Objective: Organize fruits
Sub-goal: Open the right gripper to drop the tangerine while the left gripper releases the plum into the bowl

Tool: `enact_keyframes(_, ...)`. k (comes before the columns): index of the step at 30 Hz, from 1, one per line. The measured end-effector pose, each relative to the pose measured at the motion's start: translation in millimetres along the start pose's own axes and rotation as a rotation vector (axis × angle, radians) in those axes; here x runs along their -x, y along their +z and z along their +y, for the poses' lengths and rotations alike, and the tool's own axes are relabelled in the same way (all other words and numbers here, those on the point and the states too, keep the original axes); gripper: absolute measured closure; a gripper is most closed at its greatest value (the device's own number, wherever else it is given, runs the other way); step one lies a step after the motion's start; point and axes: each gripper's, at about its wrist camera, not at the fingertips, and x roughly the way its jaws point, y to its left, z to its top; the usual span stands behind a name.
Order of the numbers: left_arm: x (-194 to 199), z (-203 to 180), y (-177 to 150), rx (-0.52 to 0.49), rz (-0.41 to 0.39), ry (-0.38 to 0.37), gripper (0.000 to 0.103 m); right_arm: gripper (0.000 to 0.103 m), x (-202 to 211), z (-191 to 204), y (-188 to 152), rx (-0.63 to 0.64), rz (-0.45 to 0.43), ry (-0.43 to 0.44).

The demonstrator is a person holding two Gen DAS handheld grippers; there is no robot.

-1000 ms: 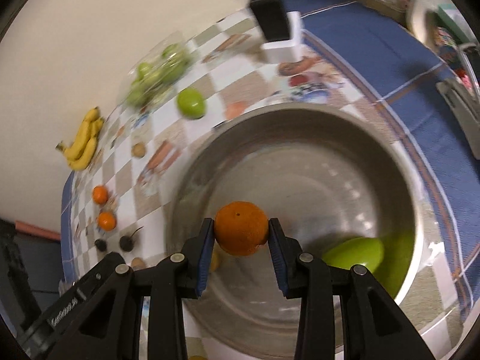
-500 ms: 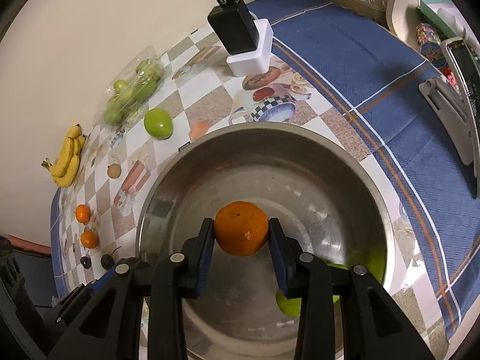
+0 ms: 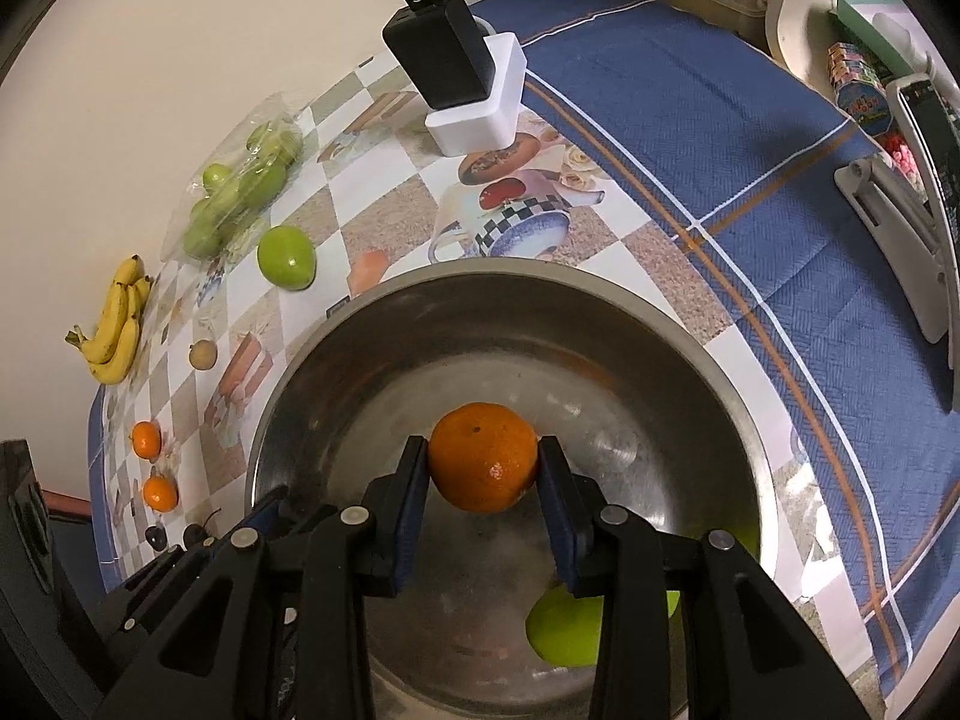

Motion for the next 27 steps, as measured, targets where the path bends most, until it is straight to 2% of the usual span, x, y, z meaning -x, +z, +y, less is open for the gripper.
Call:
enact_keyframes(2,-1,-1,2,-0.004,0.008,0.001,0.069,0.065,-1,0,1,-0.007,0.0,0.006)
enact_keyframes(4,0,-1,3,-0.006,0.012,-0.004,0.059,0.065,-1,1,1,-0.005,0.002,0.006)
enact_keyframes(5,1,-1,4,-0.008,0.009,-0.006,0.05,0.064,-1,2,1,0.0,0.001,0.001)
enact_keyframes(6,2,-1,4,-0.008,0.004,-0.006,0.048,0.064,0,3,1,0.004,-0.002,0.001)
enact_keyframes(11,9,2,6,0.011,0.008,-0.026,0.047,0.062,12,7,4,0.012,-0.028,0.0)
enact_keyframes(14,17,9,10,0.037,0.012,-0.01,0.046,0.062,19,9,6,0.015,-0.044,0.0)
enact_keyframes(20,31,39,14,0.15,-0.003,0.006,0.045,0.062,27,12,7,0.03,-0.06,-0.006)
enact_keyframes(24,34,66,8,0.222,-0.014,0.03,0.039,0.062,20,12,6,0.034,-0.036,-0.031)
enact_keyframes(25,33,72,6,0.236,-0.01,0.036,0.037,0.054,18,12,6,0.037,-0.028,-0.041)
enact_keyframes(26,31,78,4,0.252,-0.001,0.046,0.033,0.041,14,13,6,0.04,-0.016,-0.062)
enact_keyframes(27,30,85,2,0.271,0.008,0.059,0.03,0.038,12,13,6,0.042,-0.012,-0.077)
